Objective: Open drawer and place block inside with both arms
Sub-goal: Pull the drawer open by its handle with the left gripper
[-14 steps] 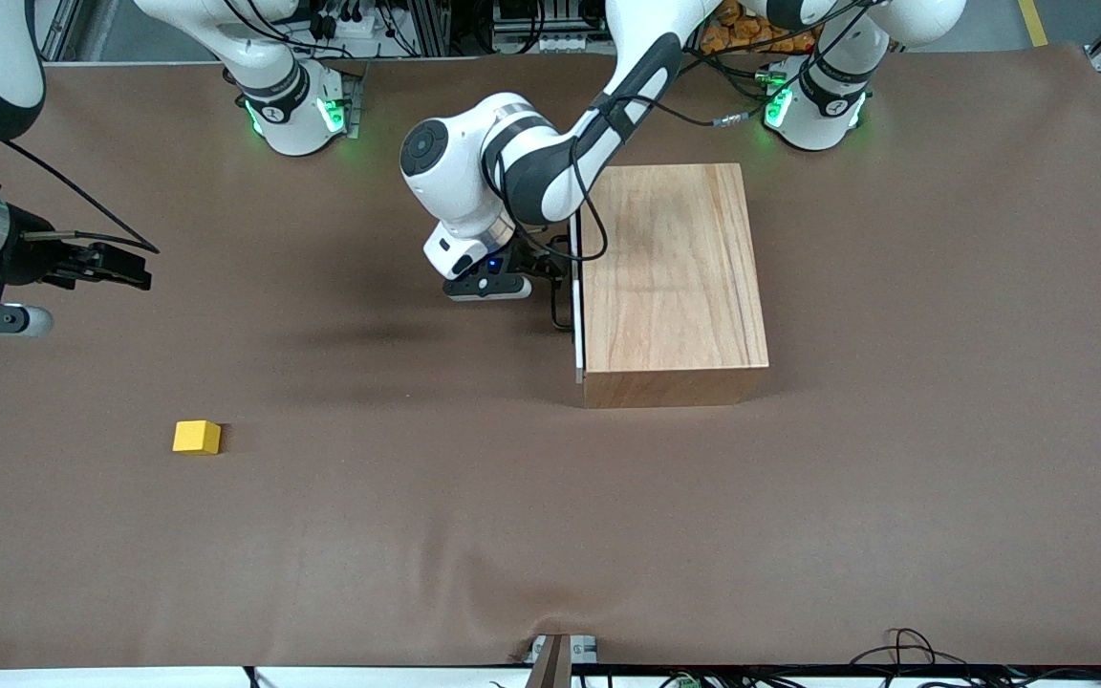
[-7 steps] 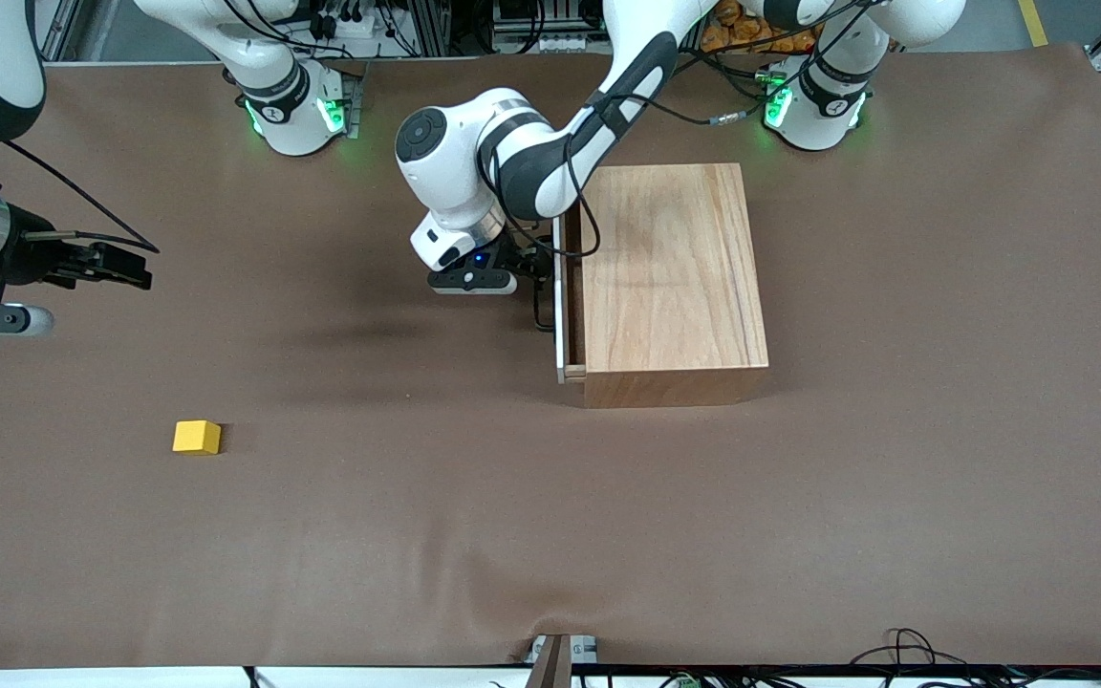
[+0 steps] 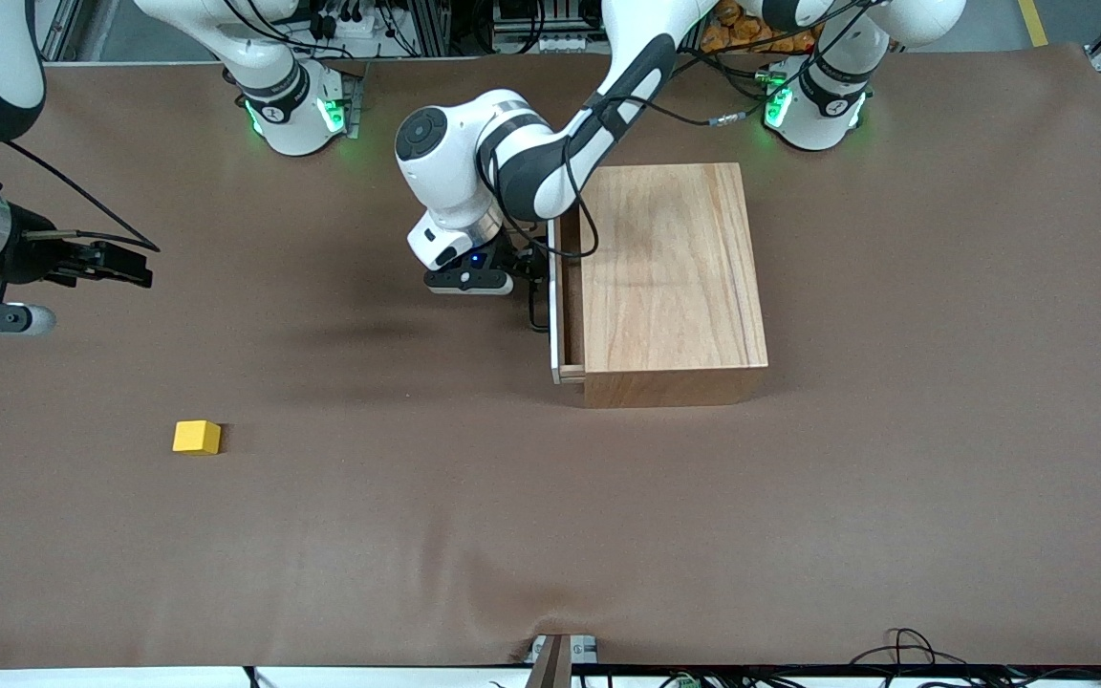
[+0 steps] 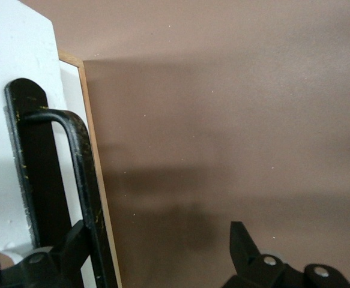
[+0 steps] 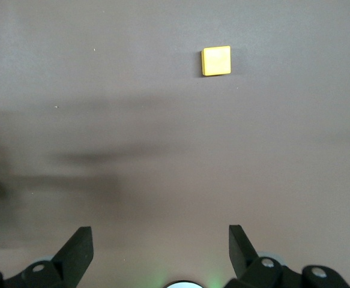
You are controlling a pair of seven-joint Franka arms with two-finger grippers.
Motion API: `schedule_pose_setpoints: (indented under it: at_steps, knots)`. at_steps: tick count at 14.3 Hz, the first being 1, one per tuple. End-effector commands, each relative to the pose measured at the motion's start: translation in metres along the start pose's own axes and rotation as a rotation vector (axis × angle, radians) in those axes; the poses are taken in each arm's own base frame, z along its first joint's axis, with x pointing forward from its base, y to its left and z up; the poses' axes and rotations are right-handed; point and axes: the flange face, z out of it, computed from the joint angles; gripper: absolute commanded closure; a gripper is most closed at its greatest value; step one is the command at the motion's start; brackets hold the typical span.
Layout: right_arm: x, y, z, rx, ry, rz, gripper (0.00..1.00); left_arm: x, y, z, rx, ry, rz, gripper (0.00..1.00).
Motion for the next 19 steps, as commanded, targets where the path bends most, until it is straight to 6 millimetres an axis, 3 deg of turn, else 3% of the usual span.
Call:
schedule_pose_setpoints:
  at_steps: [1, 19]
  knots:
    - [-0.007, 0.002, -0.002, -0.008, 0.002, -0.003, 0.0, 0.004, 0.019, 0.0, -0.096, 0.019, -0.014, 0.0]
    - [-0.008, 0.003, -0.001, -0.002, -0.009, -0.003, 0.0, 0.016, 0.04, -0.018, -0.32, 0.072, -0.071, 0.0]
